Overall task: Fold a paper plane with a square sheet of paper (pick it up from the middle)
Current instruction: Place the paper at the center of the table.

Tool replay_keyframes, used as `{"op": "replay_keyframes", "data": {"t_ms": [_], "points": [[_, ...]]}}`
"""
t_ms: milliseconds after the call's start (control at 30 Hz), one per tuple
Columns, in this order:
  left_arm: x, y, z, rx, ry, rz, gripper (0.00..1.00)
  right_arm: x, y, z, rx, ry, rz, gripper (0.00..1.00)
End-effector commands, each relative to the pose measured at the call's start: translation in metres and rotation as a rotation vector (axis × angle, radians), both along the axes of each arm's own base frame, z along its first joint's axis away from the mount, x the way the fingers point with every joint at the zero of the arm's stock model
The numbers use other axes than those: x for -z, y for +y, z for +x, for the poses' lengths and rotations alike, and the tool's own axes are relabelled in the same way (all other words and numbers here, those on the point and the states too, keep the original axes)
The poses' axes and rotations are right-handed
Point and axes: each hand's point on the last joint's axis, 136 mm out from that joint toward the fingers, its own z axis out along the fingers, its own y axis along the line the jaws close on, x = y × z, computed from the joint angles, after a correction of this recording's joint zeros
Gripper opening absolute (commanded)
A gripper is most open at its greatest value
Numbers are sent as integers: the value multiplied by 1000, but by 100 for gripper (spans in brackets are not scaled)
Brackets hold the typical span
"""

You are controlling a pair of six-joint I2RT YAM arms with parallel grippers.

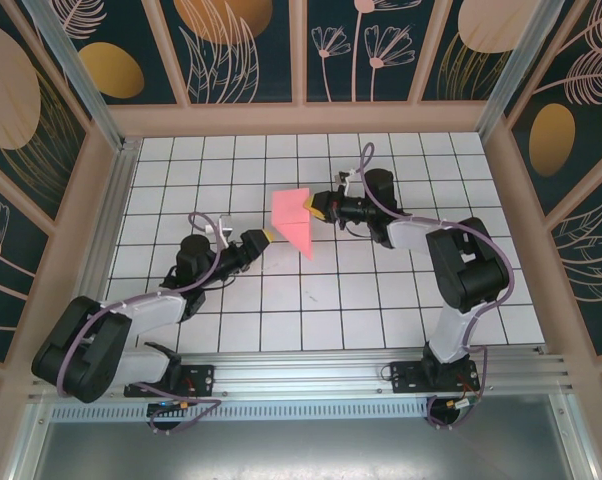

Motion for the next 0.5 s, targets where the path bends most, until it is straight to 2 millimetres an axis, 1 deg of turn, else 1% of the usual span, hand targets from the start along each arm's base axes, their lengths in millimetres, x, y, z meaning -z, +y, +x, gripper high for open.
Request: {"op": "replay_keyframes", "data": {"t_ms": [0, 67, 133, 233, 267, 400, 467], "points": [[-48, -9, 8, 12, -135, -133, 72, -31, 7, -13, -48, -25, 87, 8], [-52, -12, 11, 14, -143, -141, 64, -31, 10, -17, -60, -14, 101, 8], [-49, -14, 14, 10, -134, -124, 56, -32, 12, -19, -68, -7, 113, 8], [-43, -15, 17, -2, -117, -106, 49, -33, 15, -22, -72, -6, 121, 8], [-42, -14, 18, -6, -115, -106, 45, -33, 14, -22, -72, -4, 121, 8], [-43, -15, 19, -10, -117, -114, 37, -33, 15, -24, -76, 5, 126, 8], [-42, -14, 20, -14, -114, -117, 30, -33, 14, -24, -77, 5, 127, 8]]}}
